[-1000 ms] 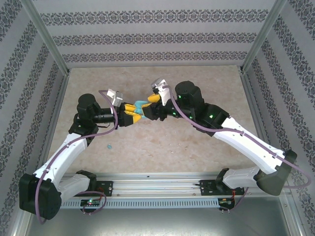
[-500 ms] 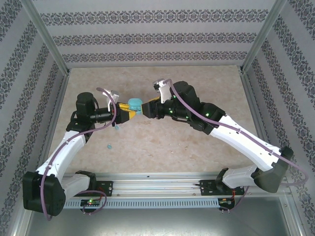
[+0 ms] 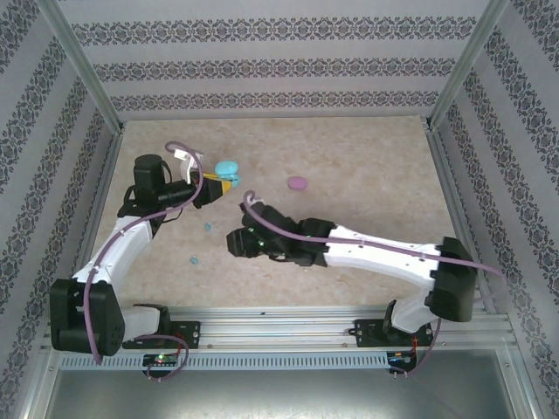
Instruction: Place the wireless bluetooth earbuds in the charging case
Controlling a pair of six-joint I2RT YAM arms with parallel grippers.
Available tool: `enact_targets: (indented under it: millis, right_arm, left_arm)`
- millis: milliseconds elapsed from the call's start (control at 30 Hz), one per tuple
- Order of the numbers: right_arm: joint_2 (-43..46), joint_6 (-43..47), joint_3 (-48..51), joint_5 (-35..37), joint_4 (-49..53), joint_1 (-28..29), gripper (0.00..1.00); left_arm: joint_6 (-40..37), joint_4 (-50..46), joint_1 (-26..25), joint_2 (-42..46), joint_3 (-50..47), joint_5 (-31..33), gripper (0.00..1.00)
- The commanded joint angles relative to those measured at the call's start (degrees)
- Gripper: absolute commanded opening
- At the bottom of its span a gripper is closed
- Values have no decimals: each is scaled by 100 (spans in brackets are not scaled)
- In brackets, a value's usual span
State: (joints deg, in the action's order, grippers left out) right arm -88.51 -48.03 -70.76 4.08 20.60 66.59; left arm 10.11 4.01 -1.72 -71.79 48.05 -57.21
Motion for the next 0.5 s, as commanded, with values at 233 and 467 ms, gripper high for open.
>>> enact_targets:
  millis: [233,467]
  right_arm:
    - [-1885,-1710,-458,-376,-1735,390,32]
    - [-3124,-2693,-1211,-657,-2194,464,29]
  left_arm:
    - [70,-18,338,-331,603,631,12]
    - [82,33,403,-365,603,746,12]
